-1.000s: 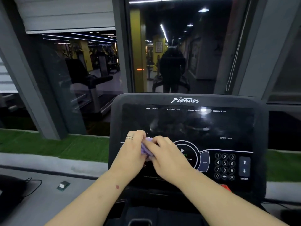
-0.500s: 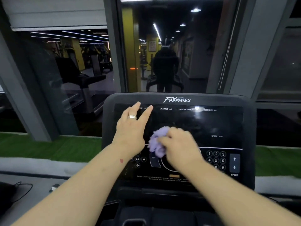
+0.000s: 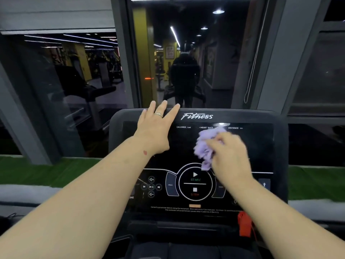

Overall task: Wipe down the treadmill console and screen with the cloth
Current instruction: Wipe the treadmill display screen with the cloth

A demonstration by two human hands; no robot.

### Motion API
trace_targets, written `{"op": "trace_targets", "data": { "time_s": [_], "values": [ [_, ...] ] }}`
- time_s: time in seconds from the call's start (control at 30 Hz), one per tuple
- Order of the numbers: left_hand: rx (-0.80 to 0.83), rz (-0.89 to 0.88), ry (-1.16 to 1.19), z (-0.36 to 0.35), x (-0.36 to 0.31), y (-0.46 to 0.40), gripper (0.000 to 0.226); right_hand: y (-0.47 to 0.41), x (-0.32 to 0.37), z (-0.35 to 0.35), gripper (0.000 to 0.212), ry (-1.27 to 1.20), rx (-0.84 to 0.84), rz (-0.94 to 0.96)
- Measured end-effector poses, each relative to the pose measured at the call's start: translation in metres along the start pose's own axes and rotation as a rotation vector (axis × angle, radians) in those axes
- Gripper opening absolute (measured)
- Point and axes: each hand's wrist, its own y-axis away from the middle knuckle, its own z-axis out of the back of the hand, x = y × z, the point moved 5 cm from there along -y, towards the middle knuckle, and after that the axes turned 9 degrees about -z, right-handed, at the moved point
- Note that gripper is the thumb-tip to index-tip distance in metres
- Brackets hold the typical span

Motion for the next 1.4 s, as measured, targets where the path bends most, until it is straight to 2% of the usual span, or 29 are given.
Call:
{"op": "trace_targets", "data": {
  "time_s": [0.07,0.1,0.13,0.2,0.23,0.3,0.33,0.37,0.43,0.47,0.5,0.57,0.63,0.7,0.77,0.83,0.9,0.97,1.03,1.07,1.1,1.17,1.23,1.3,1.33,1.4],
  "values": [
    [0.013,0.012,-0.004,-0.007,-0.001,-0.001,0.127,-0.009,-0.002,0.007,0.037,-0.059,-0.113,-0.202],
    [0.006,0.014,-0.001,-0.010,-0.002,-0.002,0.125,-0.008,0.016,0.002,0.037,-0.063,-0.085,-0.221],
    [-0.007,0.015,0.001,-0.011,-0.002,-0.003,0.123,-0.001,0.037,-0.011,0.034,-0.076,0.025,-0.188],
    [-0.030,0.011,-0.007,-0.011,-0.002,-0.002,0.121,0.021,0.072,-0.033,0.022,-0.126,0.246,0.015],
    [-0.036,0.009,-0.011,-0.011,-0.001,-0.001,0.122,0.032,0.076,-0.036,0.016,-0.137,0.293,0.150],
    [-0.043,0.000,-0.010,-0.011,0.000,0.000,0.125,0.035,0.054,-0.020,0.010,0.029,0.201,0.344],
    [-0.050,-0.003,-0.004,-0.011,0.000,0.001,0.125,0.027,0.029,-0.010,0.014,0.125,0.102,0.318],
    [-0.057,-0.004,0.001,-0.009,-0.002,0.001,0.125,0.018,0.005,0.003,0.016,0.198,-0.011,0.207],
    [-0.054,0.010,0.008,-0.007,-0.005,0.002,0.121,0.003,-0.027,0.022,0.027,0.148,-0.174,-0.127],
    [-0.044,0.020,0.012,-0.007,-0.008,0.002,0.120,0.002,-0.027,0.019,0.035,0.102,-0.191,-0.235],
    [-0.039,0.030,0.016,-0.008,-0.011,0.001,0.118,0.003,-0.013,0.011,0.041,0.063,-0.180,-0.253],
    [-0.046,0.045,0.011,-0.009,-0.014,0.001,0.116,0.016,0.029,-0.016,0.041,0.043,-0.024,-0.114],
    [-0.059,0.044,0.013,-0.009,-0.011,0.001,0.115,0.042,0.058,-0.029,0.029,0.059,0.160,0.111],
    [-0.069,0.035,0.025,-0.009,-0.009,0.001,0.116,0.051,0.047,-0.015,0.023,0.063,0.196,0.198],
    [-0.071,0.039,0.029,-0.009,-0.010,0.001,0.117,0.037,0.010,0.009,0.021,0.116,0.128,0.086],
    [-0.060,0.053,0.024,-0.008,-0.012,0.000,0.118,0.016,-0.027,0.030,0.021,0.073,-0.007,-0.129],
    [-0.051,0.061,0.023,-0.008,-0.015,-0.001,0.118,0.012,-0.018,0.030,0.023,-0.011,-0.076,-0.250],
    [-0.052,0.068,0.025,-0.008,-0.014,-0.001,0.117,0.029,0.023,0.007,0.020,-0.025,0.030,-0.144],
    [-0.055,0.063,0.022,-0.008,-0.012,0.000,0.116,0.058,0.054,-0.011,0.021,0.051,0.148,0.184],
    [-0.057,0.055,0.019,-0.008,-0.011,0.001,0.116,0.066,0.053,-0.011,0.021,0.095,0.185,0.309],
    [-0.060,0.047,0.016,-0.008,-0.011,0.001,0.116,0.062,0.039,-0.005,0.018,0.107,0.190,0.336],
    [-0.063,0.048,0.004,-0.007,-0.013,0.001,0.117,0.038,0.000,0.016,0.012,0.091,0.138,0.173],
    [-0.053,0.059,-0.007,-0.007,-0.014,0.001,0.116,0.012,-0.030,0.028,0.026,-0.022,0.023,-0.057],
    [-0.046,0.059,-0.008,-0.007,-0.016,0.000,0.115,0.007,-0.015,0.019,0.025,-0.045,-0.025,-0.191],
    [-0.049,0.061,-0.007,-0.007,-0.016,0.000,0.115,0.015,0.003,0.004,0.023,-0.031,0.008,-0.180],
    [-0.057,0.059,-0.009,-0.007,-0.014,0.001,0.113,0.044,0.042,-0.026,0.023,-0.002,0.162,0.061]
  ]
}}
